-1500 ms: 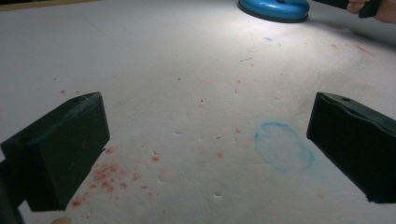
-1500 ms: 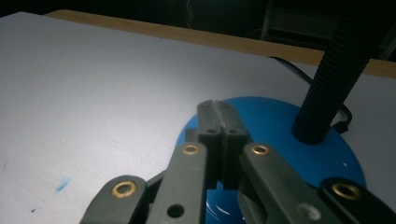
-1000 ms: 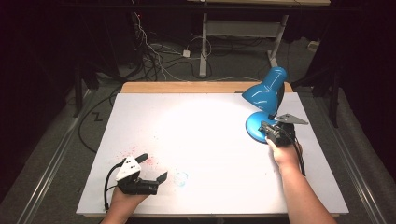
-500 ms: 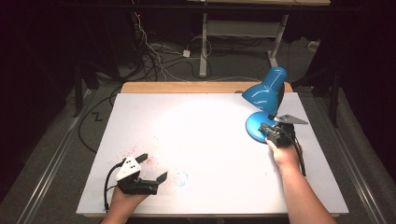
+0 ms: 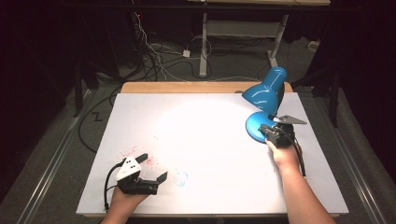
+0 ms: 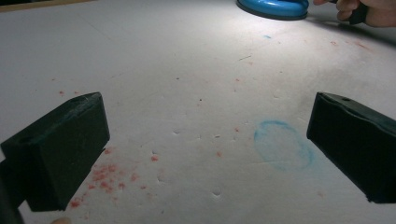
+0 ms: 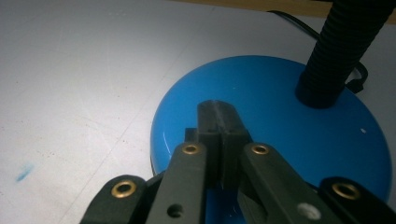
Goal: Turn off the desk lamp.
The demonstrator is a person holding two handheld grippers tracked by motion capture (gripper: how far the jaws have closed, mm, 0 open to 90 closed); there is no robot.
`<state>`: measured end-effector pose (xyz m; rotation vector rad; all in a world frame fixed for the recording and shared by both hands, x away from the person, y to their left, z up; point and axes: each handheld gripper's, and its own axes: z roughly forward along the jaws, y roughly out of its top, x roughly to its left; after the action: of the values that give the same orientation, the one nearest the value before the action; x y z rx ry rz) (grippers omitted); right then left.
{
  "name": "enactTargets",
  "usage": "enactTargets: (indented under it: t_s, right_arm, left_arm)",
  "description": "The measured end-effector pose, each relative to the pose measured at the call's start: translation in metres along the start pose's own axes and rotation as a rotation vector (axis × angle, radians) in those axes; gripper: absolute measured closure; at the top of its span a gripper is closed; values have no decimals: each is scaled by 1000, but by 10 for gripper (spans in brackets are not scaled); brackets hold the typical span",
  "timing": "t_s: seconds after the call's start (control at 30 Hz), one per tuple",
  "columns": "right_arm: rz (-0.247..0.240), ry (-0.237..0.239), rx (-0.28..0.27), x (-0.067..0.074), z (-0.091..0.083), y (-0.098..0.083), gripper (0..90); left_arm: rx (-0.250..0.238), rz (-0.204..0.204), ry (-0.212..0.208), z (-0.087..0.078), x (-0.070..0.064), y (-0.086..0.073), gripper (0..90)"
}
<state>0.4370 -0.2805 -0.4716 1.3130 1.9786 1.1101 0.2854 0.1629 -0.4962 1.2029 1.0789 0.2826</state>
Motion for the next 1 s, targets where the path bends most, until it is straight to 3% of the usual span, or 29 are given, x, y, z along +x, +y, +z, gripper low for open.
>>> enactTargets:
  t_s: [1.0]
  right_arm:
    - [5, 4, -10, 0, 3, 1, 900]
  left_arm:
    - [-2, -3, -1, 0, 0, 0, 0]
